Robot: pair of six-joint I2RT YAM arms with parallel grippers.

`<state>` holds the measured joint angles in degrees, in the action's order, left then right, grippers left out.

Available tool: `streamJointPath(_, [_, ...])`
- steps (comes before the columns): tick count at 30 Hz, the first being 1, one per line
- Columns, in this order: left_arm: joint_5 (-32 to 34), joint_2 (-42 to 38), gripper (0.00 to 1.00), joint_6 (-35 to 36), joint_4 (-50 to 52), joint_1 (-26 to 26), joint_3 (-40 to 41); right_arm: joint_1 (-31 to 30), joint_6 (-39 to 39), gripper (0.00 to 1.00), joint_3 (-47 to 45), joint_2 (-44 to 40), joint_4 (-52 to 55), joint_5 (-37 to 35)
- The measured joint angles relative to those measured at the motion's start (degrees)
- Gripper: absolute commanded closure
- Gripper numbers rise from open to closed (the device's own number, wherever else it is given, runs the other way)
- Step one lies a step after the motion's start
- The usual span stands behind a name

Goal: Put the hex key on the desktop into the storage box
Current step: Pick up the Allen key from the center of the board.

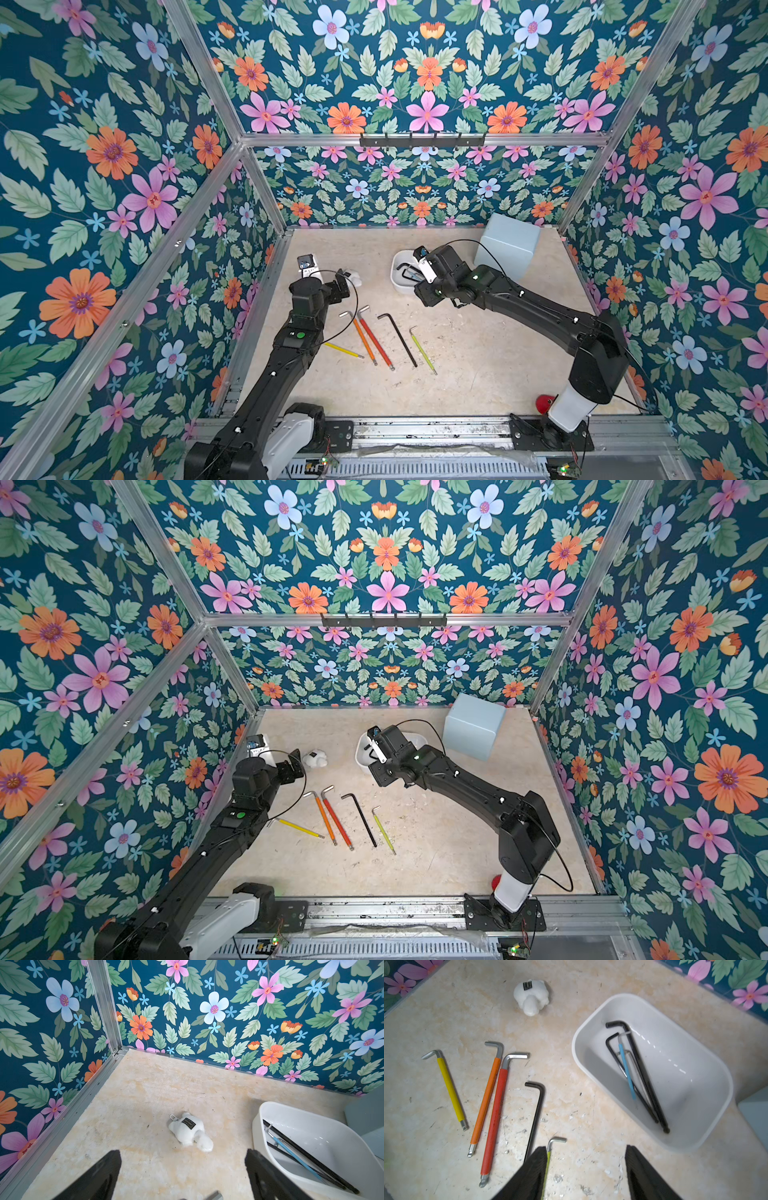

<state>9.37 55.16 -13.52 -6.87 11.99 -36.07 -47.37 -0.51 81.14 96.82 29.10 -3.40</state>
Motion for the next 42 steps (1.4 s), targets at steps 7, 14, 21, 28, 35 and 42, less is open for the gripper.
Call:
streamJointPath(7, [-0.37, -0.31, 0.01, -0.24, 0.07, 0.0, -0.33, -4.59, -10.62, 0.34, -8.39, 0.59, 2.25, -1.11])
streamJointPath(14, [-0.59, -0.28, 0.01, -1.07, 0.37, 0.0, -0.33, -7.37, -16.83, 0.38, -10.58, 4.9, 2.38, -1.09])
streamJointPath(21, [-0.57, -0.33, 0.01, -1.09, 0.52, 0.0, -0.33, -9.75, -19.28, 0.41, -8.22, 10.97, 2.25, -1.16])
streamJointPath(28, [-0.55, -0.33, 0.01, -1.09, 0.63, 0.0, -0.33, -10.08, -20.35, 0.46, -6.73, 13.99, 2.51, -1.51])
streamJointPath(35, [-0.52, -0.33, 0.01, -1.07, 0.66, 0.0, -0.33, -10.69, -20.63, 0.53, -5.66, 15.96, 3.04, -1.68])
streamJointPath(42, [-0.52, -0.33, 0.01, -1.07, 0.68, 0.0, -0.33, -11.02, -20.83, 0.63, -4.92, 16.83, 4.07, -3.04])
